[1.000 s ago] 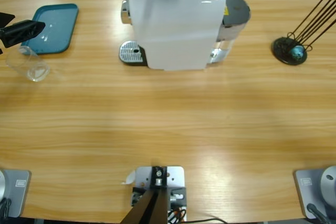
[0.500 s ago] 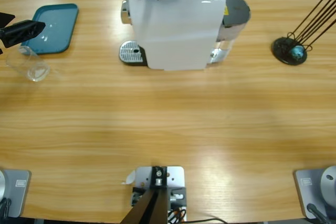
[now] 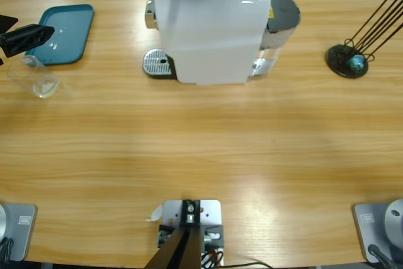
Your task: Pour coffee
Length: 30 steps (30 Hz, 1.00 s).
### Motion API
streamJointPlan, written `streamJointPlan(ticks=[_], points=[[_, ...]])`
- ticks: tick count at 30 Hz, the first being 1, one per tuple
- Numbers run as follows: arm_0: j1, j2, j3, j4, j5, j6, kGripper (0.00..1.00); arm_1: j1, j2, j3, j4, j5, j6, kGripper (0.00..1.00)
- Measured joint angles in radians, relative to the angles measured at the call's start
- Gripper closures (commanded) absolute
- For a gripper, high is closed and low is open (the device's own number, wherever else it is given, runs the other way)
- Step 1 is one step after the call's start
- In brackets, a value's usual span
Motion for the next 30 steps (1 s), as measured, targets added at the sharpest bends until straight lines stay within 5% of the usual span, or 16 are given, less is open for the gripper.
streamJointPlan(ticks=[17, 19, 22, 24, 30], points=[[0.000, 0.008, 0.000, -0.003, -0.022, 0.000, 0.128, -0.020, -0.005, 0.015, 0.000, -0.038, 0.000, 0.994], [0.000, 0.009, 0.000, -0.003, -0.022, 0.000, 0.128, -0.020, -0.005, 0.015, 0.000, -0.038, 0.000, 0.762], [0.000, 0.012, 0.000, -0.006, -0.022, 0.000, 0.128, -0.020, -0.005, 0.015, 0.001, -0.038, 0.000, 0.740], [0.000, 0.014, 0.000, -0.008, -0.023, 0.000, 0.128, -0.020, -0.005, 0.015, 0.005, -0.038, 0.000, 0.589], [0.000, 0.016, 0.000, -0.012, -0.026, 0.000, 0.128, -0.020, -0.004, 0.009, 0.016, -0.038, 0.000, 0.589]])
